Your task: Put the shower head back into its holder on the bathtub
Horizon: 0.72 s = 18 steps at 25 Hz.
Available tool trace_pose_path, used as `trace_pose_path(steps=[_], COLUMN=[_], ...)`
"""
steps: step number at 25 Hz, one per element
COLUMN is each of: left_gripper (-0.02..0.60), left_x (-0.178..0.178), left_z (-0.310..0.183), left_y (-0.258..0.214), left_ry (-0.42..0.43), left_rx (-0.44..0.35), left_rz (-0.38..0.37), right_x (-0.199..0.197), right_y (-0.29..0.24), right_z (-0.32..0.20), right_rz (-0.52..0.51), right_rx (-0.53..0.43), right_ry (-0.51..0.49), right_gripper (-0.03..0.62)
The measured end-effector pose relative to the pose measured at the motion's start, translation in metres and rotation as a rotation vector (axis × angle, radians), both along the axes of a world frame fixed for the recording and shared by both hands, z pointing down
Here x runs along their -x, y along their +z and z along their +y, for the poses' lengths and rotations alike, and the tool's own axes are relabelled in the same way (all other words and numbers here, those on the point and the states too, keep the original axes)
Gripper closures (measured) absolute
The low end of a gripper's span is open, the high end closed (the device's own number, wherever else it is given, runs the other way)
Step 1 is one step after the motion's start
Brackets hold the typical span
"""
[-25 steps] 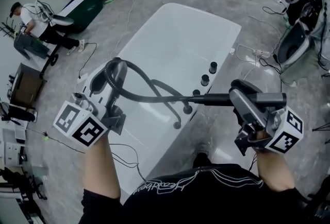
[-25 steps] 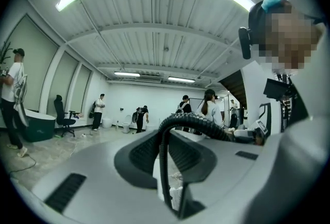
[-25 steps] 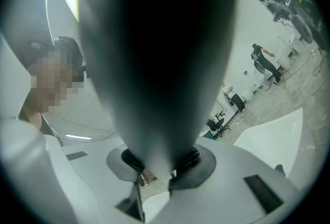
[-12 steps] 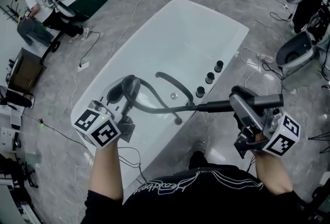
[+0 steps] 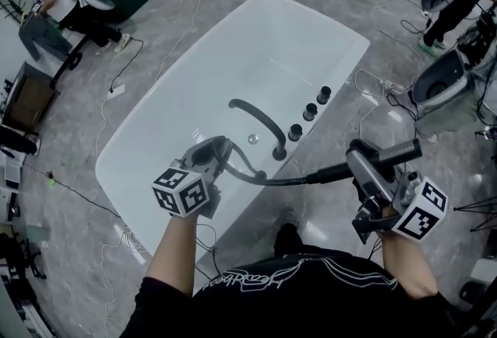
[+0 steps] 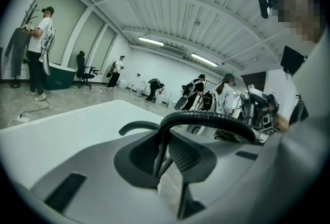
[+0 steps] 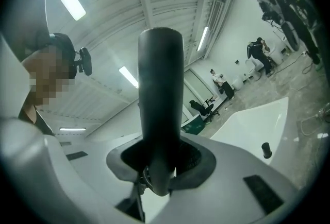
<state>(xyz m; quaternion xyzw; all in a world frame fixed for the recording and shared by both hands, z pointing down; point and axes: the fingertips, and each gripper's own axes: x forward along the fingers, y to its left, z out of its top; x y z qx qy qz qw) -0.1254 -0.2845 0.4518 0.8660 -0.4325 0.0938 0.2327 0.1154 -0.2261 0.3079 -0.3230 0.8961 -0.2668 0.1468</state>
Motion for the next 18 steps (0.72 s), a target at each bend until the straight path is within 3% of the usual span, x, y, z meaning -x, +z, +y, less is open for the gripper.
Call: trace_pose_path(steps=[4, 18], left_gripper=[0.523, 0.523], left_x=[0.01, -0.027], left_z=[-0.005, 0.031], left_y=[0.048, 0.151], left_ry=[-0.02, 0.025], left_rx=[0.07, 0.275], left_rz=[-0.004, -0.074], right_x=[0.017, 0.013], right_y=[0.013, 0.017], right_z=[-0.008, -0.007], right_rz=[0.022, 0.056], right_rx=[0.021, 0.056], right_ry=[-0.005, -0.039], right_gripper=[0.487, 0.487])
